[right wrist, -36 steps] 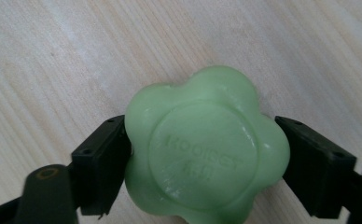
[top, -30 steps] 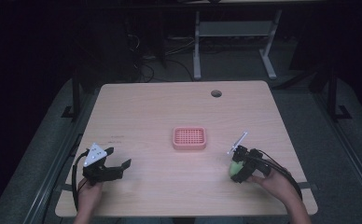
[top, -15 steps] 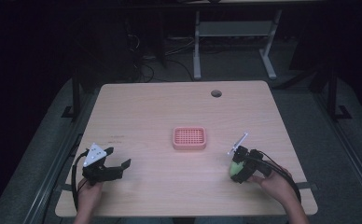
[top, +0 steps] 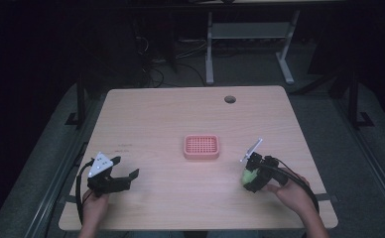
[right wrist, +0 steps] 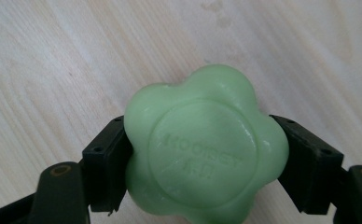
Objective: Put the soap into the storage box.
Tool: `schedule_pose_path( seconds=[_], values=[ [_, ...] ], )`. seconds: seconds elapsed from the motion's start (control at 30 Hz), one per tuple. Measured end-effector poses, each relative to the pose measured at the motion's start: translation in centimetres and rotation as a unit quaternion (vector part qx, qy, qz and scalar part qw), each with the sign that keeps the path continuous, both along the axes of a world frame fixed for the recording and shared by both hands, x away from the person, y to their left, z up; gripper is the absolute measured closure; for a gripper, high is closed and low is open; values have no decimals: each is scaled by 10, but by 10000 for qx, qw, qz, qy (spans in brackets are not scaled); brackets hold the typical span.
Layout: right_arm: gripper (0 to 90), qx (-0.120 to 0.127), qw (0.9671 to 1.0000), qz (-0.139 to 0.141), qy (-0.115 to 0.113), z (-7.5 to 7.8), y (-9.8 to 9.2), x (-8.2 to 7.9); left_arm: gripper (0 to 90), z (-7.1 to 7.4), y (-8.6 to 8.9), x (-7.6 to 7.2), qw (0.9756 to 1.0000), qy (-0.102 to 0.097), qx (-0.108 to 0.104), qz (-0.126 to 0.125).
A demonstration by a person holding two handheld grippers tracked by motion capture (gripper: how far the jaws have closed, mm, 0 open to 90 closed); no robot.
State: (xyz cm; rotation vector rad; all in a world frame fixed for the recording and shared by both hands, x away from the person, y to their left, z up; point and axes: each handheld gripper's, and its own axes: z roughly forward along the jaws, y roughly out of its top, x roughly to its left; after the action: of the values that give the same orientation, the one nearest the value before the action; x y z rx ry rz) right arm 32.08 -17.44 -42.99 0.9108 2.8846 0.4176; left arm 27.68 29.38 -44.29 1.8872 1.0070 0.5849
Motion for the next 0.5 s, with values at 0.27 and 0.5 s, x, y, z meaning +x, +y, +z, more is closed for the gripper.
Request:
schedule_pose_path(
  seconds=[0.27,0.5],
  values=[
    [261,61,10000,62,6,10,5,11,141,0,0,0,10000,4,-37,22],
    [261,138,9998,116,44,18,11,22,140,1,0,0,10000,22,-53,21]
  ],
)
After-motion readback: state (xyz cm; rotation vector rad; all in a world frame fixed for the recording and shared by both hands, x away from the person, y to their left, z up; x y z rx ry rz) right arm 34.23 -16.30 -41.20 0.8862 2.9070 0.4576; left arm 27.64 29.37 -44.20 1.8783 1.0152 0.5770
